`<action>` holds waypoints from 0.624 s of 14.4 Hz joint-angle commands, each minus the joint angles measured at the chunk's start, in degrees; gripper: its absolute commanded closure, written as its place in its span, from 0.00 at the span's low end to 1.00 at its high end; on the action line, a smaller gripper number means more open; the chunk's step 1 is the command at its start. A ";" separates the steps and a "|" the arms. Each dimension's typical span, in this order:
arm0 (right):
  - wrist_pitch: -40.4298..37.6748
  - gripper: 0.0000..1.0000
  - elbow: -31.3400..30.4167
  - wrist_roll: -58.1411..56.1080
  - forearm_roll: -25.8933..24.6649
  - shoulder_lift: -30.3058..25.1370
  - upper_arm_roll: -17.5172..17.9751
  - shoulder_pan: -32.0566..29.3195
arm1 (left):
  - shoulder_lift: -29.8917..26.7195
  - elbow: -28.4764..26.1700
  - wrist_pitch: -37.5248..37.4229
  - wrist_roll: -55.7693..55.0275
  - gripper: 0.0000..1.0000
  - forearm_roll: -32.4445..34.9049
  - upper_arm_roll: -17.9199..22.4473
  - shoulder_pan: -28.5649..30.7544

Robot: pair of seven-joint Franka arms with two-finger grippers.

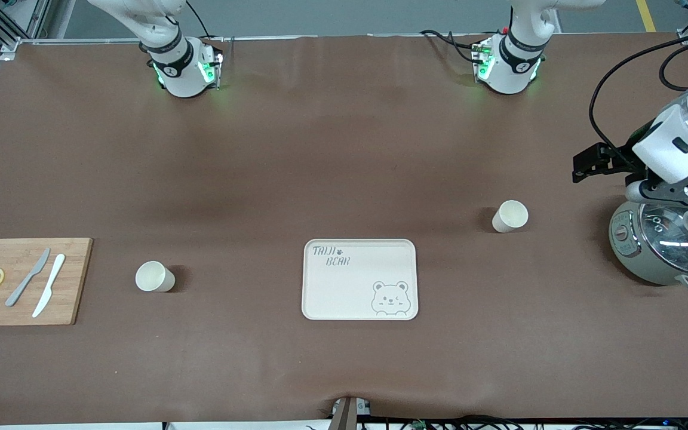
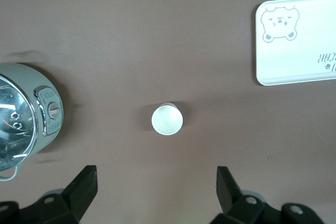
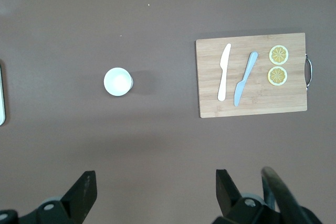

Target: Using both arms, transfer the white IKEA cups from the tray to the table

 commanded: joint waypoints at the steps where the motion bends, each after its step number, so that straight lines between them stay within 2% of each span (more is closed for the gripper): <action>1: -0.99 0.00 1.36 -0.81 0.08 0.68 0.98 -1.21 | 0.00 0.77 -0.26 0.58 0.00 0.90 -0.92 1.72; 4: -0.99 0.00 1.36 -0.81 -0.01 0.68 0.98 -1.21 | 0.52 0.77 0.44 0.67 0.00 0.99 -3.29 4.09; 9: -0.99 0.00 1.36 -0.81 -0.10 0.68 0.98 -1.21 | 0.52 0.69 1.50 0.76 0.00 1.43 -3.39 4.10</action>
